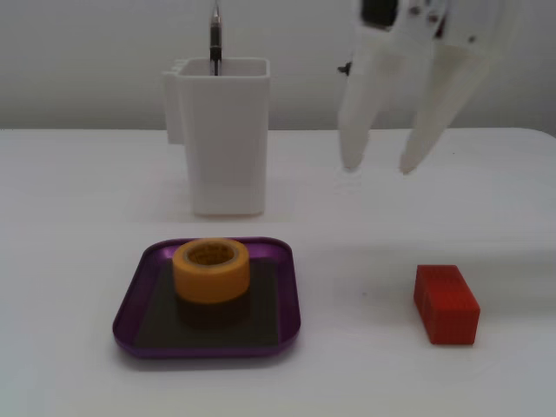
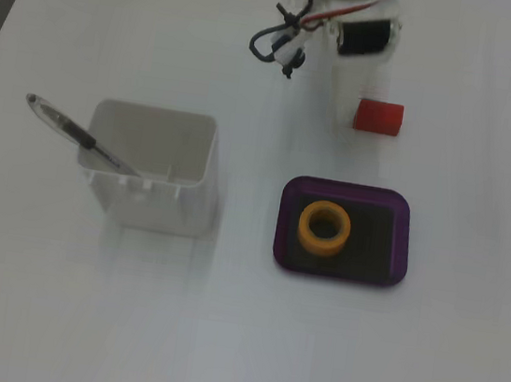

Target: Remove the yellow tape from the box.

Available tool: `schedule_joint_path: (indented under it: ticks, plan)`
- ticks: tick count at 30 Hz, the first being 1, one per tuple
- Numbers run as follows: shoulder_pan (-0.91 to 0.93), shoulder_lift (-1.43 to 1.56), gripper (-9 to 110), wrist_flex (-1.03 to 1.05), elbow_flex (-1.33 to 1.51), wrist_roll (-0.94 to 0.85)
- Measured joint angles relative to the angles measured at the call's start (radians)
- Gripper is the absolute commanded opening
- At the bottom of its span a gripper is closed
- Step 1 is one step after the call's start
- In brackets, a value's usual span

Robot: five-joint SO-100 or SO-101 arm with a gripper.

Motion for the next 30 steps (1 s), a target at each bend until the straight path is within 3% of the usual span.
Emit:
schedule_joint_path:
  ticks: [15,30]
  plan:
    - [-0.003,-0.525,14,0.014,-0.518,0.011]
    - [-0.002,-0.764,14,0.014,-0.696,0.011]
